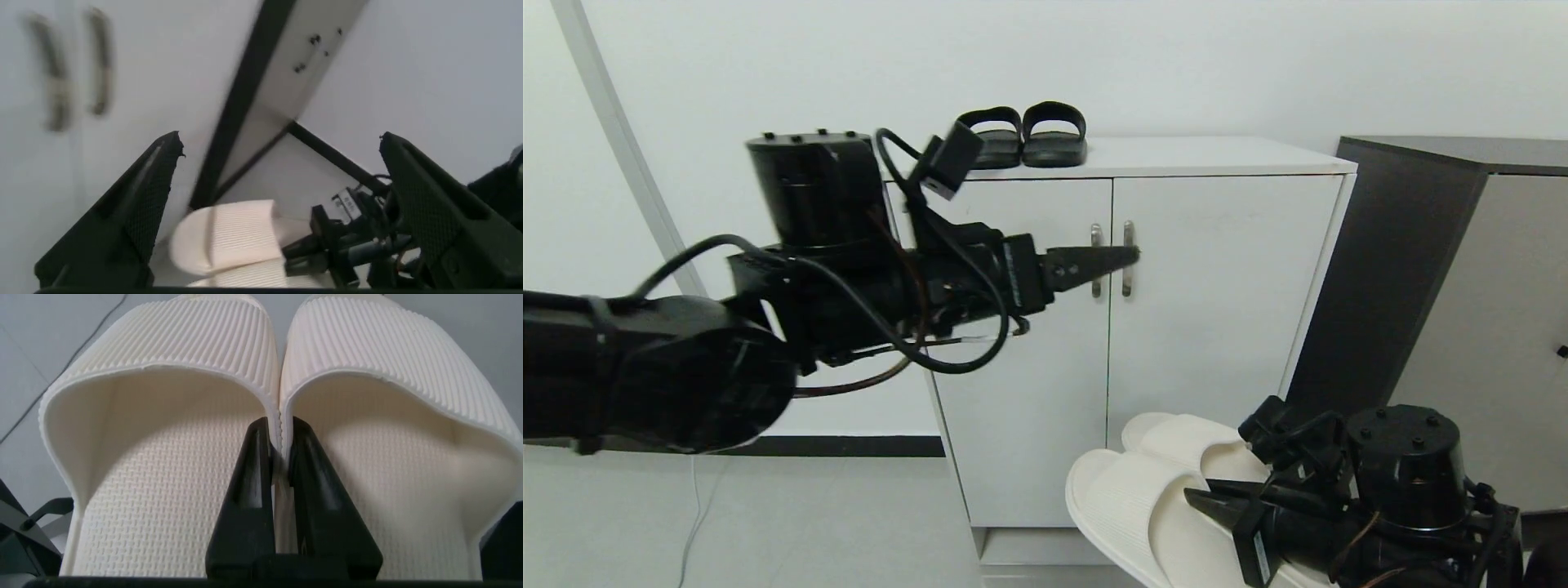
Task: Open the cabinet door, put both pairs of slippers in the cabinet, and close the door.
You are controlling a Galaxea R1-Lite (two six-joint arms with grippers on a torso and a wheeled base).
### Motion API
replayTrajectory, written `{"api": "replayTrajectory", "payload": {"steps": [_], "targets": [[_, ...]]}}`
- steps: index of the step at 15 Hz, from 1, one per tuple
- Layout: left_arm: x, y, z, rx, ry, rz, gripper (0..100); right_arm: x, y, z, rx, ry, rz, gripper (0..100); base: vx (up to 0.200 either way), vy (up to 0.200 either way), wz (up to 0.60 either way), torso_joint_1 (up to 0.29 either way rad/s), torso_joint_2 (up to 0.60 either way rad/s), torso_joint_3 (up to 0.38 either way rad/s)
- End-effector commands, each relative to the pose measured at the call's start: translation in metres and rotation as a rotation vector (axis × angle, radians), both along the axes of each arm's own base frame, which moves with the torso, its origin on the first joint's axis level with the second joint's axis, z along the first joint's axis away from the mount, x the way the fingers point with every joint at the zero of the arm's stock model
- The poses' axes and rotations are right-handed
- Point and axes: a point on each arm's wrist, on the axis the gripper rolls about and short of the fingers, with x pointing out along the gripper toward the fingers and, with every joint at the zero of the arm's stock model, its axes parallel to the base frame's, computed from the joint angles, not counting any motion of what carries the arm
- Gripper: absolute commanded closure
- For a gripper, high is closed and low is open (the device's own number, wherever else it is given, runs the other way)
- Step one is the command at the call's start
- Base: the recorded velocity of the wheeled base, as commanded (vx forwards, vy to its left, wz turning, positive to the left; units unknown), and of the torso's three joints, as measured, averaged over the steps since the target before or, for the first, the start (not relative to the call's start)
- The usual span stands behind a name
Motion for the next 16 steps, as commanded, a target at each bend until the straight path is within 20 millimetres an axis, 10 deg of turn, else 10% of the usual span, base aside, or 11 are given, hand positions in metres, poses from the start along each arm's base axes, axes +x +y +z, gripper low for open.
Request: {"api": "replayTrajectory", "payload": {"steps": [1,16], "targets": [[0.024,-0.038,-0.025,0.031,0.062,-0.054,0,-0.001,0.000,-0.001,-0.002,0.002,0.001,100,0.000,0.000,0.00,0.000,0.00,0.000],[0.106,-0.061,-0.017,-0.022,0.116,-0.007,0,-0.002,0.001,-0.003,-0.010,0.009,0.010,100,0.000,0.000,0.00,0.000,0.00,0.000]]}}
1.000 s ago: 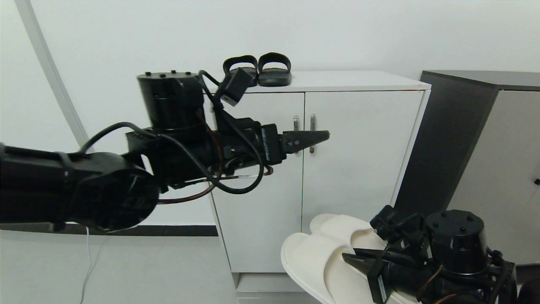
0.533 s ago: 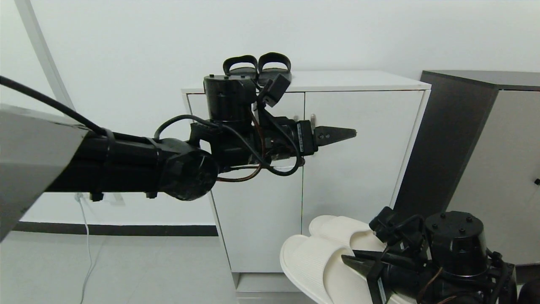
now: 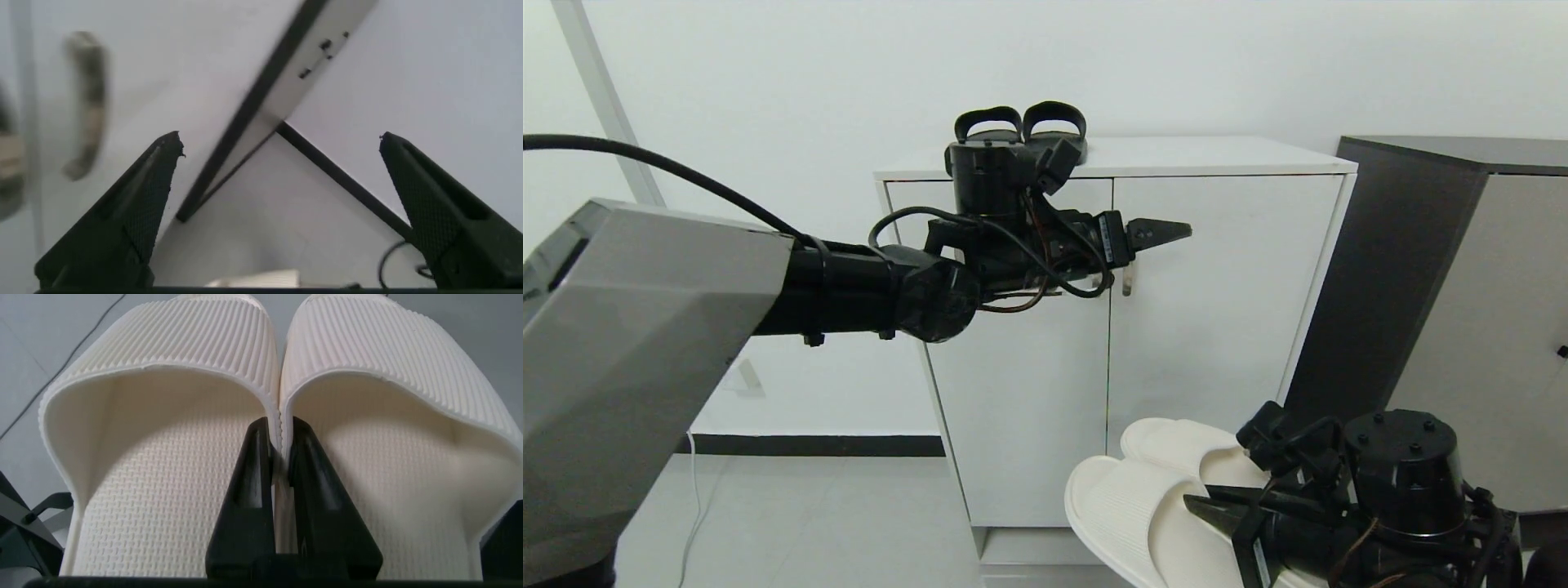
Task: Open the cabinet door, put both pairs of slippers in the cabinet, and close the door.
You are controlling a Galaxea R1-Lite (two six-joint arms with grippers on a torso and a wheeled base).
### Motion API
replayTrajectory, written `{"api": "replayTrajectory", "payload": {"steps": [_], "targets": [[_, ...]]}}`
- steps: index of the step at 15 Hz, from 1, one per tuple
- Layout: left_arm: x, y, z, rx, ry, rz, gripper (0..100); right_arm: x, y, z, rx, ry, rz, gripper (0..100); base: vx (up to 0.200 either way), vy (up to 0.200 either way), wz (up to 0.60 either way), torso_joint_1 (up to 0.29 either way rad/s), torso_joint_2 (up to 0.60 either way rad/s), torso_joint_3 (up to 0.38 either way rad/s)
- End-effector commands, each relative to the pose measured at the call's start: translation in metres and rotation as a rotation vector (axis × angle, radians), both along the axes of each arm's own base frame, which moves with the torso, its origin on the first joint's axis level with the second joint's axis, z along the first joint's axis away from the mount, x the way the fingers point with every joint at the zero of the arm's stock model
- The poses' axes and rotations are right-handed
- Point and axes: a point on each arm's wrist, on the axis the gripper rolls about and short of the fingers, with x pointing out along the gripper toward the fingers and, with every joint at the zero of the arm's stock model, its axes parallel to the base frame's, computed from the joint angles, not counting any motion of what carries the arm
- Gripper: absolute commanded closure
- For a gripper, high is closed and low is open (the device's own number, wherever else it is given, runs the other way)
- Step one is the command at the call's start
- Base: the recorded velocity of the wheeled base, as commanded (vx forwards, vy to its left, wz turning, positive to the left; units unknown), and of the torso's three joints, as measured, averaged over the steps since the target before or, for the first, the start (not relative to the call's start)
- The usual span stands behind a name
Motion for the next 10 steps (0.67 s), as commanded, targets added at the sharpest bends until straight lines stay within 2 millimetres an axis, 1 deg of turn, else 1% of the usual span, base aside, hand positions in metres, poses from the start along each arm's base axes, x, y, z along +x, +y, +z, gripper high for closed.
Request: {"api": "replayTrajectory", "payload": {"steps": [1,6,10], "targets": [[0.009,0.002,-0.007,0.007,0.011,0.041,0,-0.001,0.001,-0.001,-0.002,0.003,0.006,100,0.000,0.000,0.00,0.000,0.00,0.000],[0.029,-0.006,-0.009,0.022,0.027,0.138,0,-0.001,0.001,-0.001,-0.003,0.004,0.006,100,0.000,0.000,0.00,0.000,0.00,0.000],[0.037,-0.009,-0.012,0.026,0.030,0.176,0,-0.001,0.001,-0.001,-0.003,0.004,0.006,100,0.000,0.000,0.00,0.000,0.00,0.000]]}}
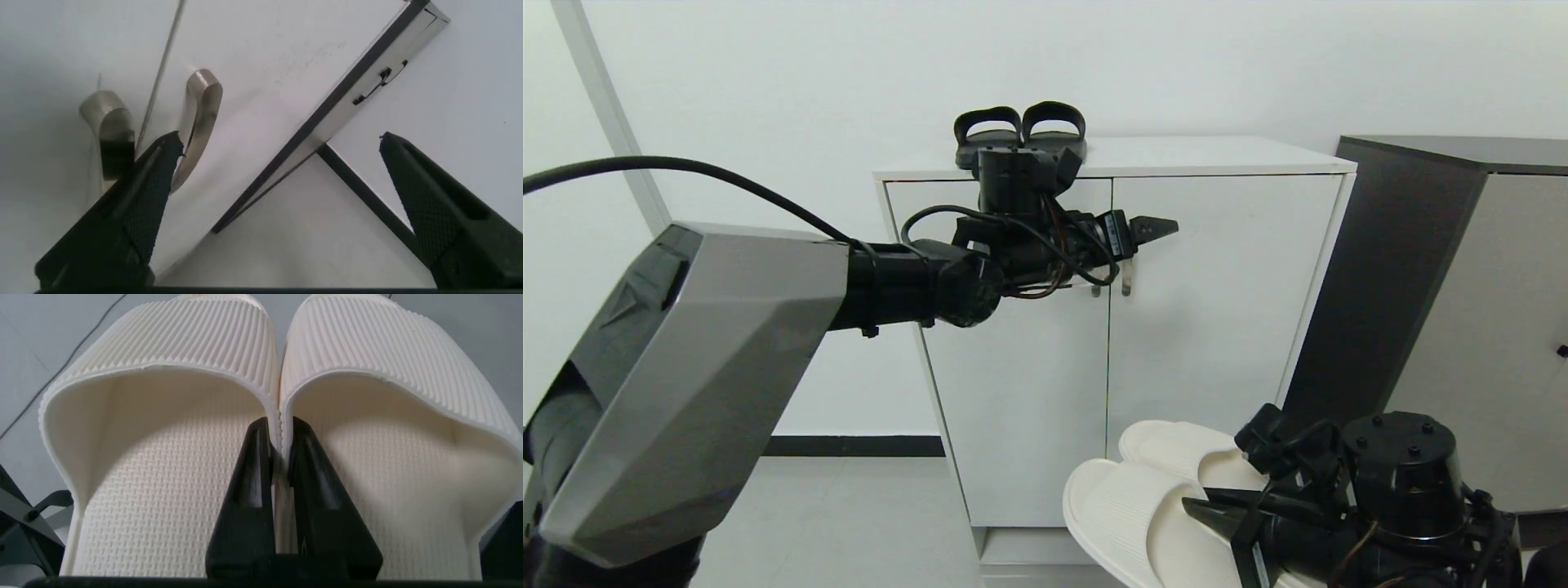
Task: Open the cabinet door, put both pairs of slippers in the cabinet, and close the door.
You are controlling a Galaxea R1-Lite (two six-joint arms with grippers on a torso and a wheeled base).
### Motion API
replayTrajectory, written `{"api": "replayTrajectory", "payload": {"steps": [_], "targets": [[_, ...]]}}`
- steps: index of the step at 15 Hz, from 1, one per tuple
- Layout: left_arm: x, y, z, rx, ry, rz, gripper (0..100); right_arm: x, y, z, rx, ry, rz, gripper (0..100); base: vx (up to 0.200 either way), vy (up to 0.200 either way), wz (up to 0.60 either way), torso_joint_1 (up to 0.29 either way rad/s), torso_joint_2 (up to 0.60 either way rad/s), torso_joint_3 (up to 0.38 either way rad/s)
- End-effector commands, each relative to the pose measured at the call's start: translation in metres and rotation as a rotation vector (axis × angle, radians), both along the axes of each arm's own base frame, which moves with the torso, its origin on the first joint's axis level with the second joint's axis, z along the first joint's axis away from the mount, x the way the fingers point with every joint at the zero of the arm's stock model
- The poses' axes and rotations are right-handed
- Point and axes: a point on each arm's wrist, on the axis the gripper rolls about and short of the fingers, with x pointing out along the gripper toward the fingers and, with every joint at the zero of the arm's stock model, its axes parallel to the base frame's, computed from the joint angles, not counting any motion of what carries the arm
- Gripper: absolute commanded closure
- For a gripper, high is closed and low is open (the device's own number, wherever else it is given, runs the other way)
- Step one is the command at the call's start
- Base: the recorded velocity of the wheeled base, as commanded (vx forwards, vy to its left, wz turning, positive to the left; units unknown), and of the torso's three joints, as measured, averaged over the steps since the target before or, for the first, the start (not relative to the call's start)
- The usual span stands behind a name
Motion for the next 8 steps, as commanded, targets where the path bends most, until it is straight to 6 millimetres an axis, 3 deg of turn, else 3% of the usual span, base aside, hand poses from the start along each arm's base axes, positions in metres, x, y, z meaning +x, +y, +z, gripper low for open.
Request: {"api": "replayTrajectory", "payload": {"steps": [1,5,6,8], "targets": [[0.0044,-0.0020,-0.0052,0.003,0.005,0.009,0,0.0002,0.0002,-0.0006,-0.001,0.002,0.001,100,0.000,0.000,0.00,0.000,0.00,0.000],[0.0086,-0.0061,-0.0056,0.015,0.024,0.006,0,-0.0002,0.0004,-0.0002,0.000,0.001,0.002,100,0.000,0.000,0.00,0.000,0.00,0.000],[0.0078,-0.0074,-0.0056,0.015,0.024,0.003,100,-0.0004,0.0002,-0.0005,-0.001,0.002,0.002,100,0.000,0.000,0.00,0.000,0.00,0.000],[0.0072,-0.0071,-0.0053,0.016,0.023,0.001,100,-0.0029,0.0007,-0.0021,-0.006,0.008,0.010,100,0.000,0.000,0.00,0.000,0.00,0.000]]}}
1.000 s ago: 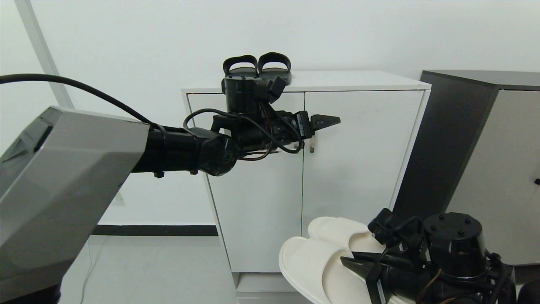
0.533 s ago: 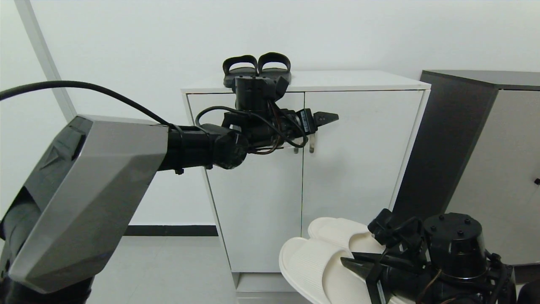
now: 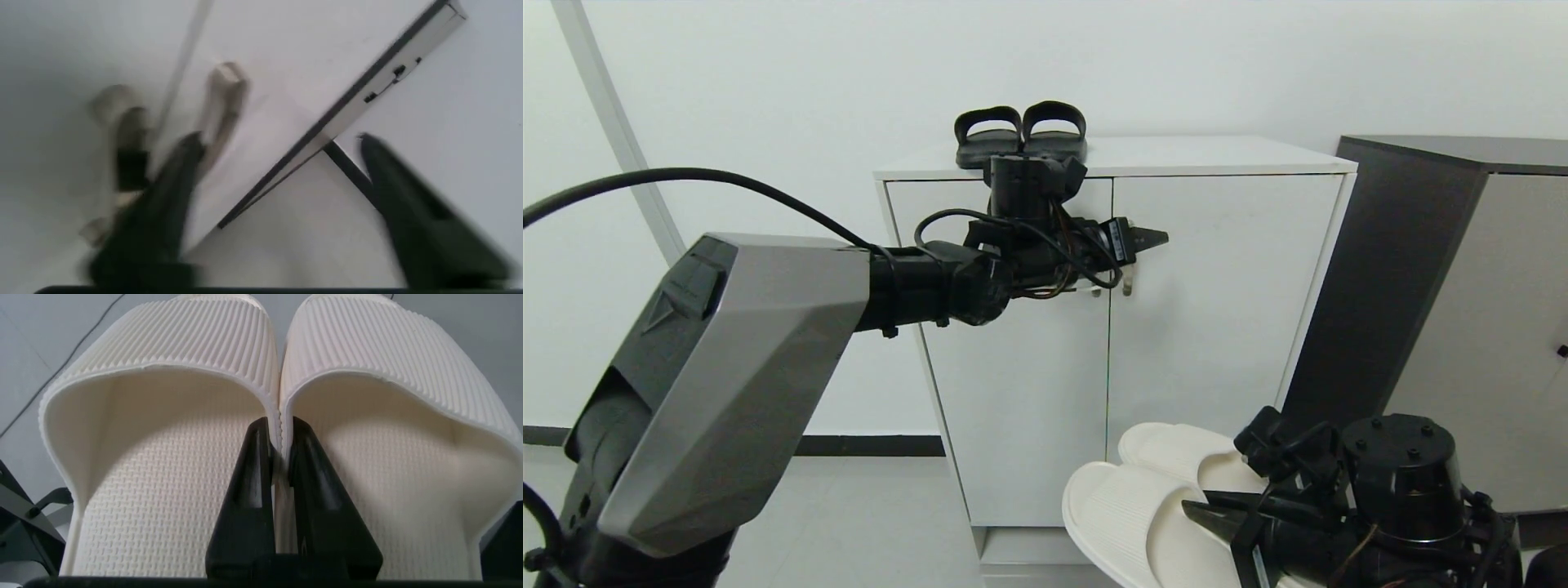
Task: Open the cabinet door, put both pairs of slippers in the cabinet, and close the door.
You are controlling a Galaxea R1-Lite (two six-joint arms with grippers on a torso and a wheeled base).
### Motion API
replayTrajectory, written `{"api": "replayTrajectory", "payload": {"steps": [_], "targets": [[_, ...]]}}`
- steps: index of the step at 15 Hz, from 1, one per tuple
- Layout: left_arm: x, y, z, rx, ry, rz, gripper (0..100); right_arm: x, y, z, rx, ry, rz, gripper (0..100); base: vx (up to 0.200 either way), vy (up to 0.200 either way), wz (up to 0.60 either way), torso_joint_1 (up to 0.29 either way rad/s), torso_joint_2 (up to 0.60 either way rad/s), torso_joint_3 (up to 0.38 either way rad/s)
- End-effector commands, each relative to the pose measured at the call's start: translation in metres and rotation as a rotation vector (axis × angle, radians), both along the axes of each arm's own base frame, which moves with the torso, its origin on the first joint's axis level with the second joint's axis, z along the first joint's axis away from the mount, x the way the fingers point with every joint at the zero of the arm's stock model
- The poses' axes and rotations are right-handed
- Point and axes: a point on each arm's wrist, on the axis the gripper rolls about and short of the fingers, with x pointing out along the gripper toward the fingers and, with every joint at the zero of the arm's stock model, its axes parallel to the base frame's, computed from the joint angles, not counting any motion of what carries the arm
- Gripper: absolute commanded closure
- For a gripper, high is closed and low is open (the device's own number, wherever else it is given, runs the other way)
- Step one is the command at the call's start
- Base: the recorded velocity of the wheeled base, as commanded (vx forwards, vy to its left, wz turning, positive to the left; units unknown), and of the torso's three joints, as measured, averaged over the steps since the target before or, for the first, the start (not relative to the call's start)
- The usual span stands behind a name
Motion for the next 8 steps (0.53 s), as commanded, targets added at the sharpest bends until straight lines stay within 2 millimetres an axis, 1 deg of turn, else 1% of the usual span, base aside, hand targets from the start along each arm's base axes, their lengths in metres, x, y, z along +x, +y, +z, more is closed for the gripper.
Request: {"api": "replayTrajectory", "payload": {"steps": [1,3,8], "targets": [[-0.002,0.000,0.002,-0.004,-0.002,-0.007,100,-0.002,0.000,-0.002,-0.006,0.006,0.008,100,0.000,0.000,0.00,0.000,0.00,0.000],[-0.003,-0.001,0.002,-0.003,0.004,-0.010,100,-0.005,-0.002,-0.003,-0.007,0.010,0.048,100,0.000,0.000,0.00,0.000,0.00,0.000],[-0.025,-0.007,-0.004,0.007,0.038,-0.047,100,-0.010,-0.004,-0.004,-0.002,0.025,0.091,100,0.000,0.000,0.00,0.000,0.00,0.000]]}}
